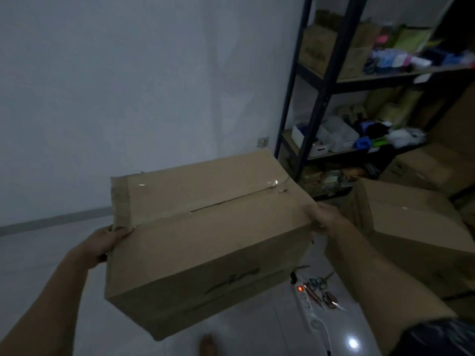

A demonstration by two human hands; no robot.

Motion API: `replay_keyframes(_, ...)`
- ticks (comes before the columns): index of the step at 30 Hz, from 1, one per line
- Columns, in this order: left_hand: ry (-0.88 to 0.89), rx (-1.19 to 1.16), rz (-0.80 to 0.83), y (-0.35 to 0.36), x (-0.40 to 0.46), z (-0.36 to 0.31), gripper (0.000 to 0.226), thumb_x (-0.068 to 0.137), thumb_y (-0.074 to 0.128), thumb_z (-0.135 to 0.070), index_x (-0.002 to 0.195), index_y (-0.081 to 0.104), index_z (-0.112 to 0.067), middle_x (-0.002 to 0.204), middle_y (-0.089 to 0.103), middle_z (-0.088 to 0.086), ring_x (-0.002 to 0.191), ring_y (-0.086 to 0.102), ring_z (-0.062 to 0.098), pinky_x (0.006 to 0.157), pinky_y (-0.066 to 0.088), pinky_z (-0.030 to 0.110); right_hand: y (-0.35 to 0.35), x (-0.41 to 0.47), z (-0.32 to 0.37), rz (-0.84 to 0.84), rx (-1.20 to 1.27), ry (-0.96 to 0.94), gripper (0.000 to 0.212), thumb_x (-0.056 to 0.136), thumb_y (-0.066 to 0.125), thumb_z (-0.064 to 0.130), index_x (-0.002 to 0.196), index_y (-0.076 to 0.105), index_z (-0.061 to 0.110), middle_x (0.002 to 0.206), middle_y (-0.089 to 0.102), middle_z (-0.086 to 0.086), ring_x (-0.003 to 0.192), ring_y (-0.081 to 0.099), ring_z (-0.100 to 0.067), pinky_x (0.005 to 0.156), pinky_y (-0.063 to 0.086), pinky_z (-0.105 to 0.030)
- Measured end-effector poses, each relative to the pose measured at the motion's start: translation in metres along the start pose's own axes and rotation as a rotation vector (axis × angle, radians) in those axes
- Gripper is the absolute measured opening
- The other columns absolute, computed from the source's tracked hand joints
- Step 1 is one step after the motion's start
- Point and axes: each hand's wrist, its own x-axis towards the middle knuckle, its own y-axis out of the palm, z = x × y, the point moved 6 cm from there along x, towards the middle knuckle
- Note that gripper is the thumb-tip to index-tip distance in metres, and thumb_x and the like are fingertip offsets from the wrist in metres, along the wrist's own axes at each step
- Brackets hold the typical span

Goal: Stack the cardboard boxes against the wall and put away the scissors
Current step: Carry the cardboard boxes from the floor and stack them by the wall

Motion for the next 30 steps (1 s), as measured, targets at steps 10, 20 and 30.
replay_keyframes(10,0.082,0.090,-0.172,-0.011,0.134,-0.029,0.046,0.099,0.047,-0.017,0.144,0.042,-0.022,0.138,0.051,0.017,0.110,0.056,0.041,0.083,0.053,0.050,0.113,0.123,0.048,-0.112,0.040,0.029,0.057,0.085,0.063,0.042,0.133,0.059,0.012,0.129,0.063,-0.013,0.105,0.064,-0.033,0.086,0.055,-0.044)
replay_keyframes(20,-0.096,0.036,-0.187,0.060,0.326,-0.033,0.041,0.102,0.043,-0.024,0.142,0.041,-0.033,0.121,0.055,0.010,0.082,0.058,0.034,0.064,0.053,0.046,0.180,0.333,0.047,-0.152,0.171,0.129,0.015,0.091,0.067,0.016,0.099,0.067,0.003,0.087,0.072,-0.017,0.082,0.069,-0.038,0.083,0.057,-0.058)
replay_keyframes(30,-0.102,-0.026,-0.195,0.091,0.511,-0.011,0.045,0.102,0.042,-0.029,0.146,0.036,-0.037,0.138,0.046,0.008,0.111,0.052,0.047,0.069,0.055,0.059,0.266,0.512,0.055,-0.157,0.282,-0.020,0.026,0.094,0.067,0.020,0.106,0.070,-0.003,0.104,0.071,-0.020,0.095,0.066,-0.031,0.088,0.056,-0.053)
